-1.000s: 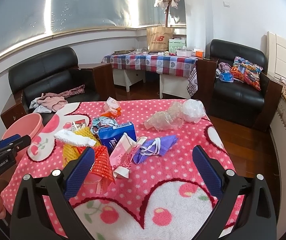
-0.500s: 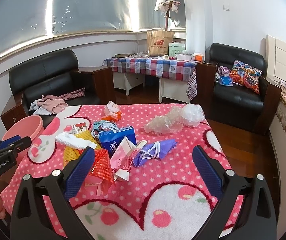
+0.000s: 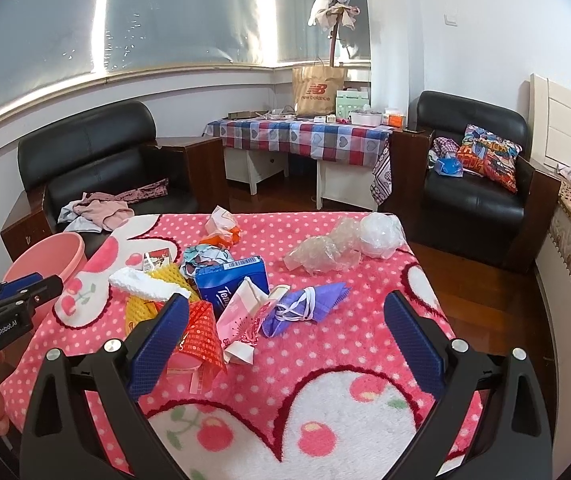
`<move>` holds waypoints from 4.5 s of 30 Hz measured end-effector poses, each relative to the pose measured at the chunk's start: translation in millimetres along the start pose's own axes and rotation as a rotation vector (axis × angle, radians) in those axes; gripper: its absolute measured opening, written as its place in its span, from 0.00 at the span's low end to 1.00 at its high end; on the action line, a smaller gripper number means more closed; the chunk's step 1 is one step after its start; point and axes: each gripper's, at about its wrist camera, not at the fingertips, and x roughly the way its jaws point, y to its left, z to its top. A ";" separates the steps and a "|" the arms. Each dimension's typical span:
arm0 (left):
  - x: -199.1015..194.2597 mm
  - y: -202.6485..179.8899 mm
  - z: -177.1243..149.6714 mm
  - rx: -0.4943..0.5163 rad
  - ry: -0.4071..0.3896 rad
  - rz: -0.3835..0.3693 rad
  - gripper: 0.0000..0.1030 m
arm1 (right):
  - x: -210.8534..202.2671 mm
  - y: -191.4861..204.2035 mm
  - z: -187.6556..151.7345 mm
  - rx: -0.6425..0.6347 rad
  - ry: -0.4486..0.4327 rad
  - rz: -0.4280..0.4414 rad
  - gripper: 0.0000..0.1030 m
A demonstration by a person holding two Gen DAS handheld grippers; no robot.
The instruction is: Collect trash
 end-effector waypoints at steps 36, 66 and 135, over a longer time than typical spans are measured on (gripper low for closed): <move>109.4 10.3 26.1 -0.262 0.269 -0.326 0.41 | 4.1 8.6 -17.5 -0.022 0.061 0.243 0.69; 22.8 43.4 45.3 -0.203 0.030 -0.393 0.12 | 19.7 42.0 -7.3 -0.040 0.172 0.277 0.14; -9.6 234.6 3.5 -0.283 -0.007 0.171 0.37 | 103.9 317.7 16.6 -0.368 0.317 0.546 0.36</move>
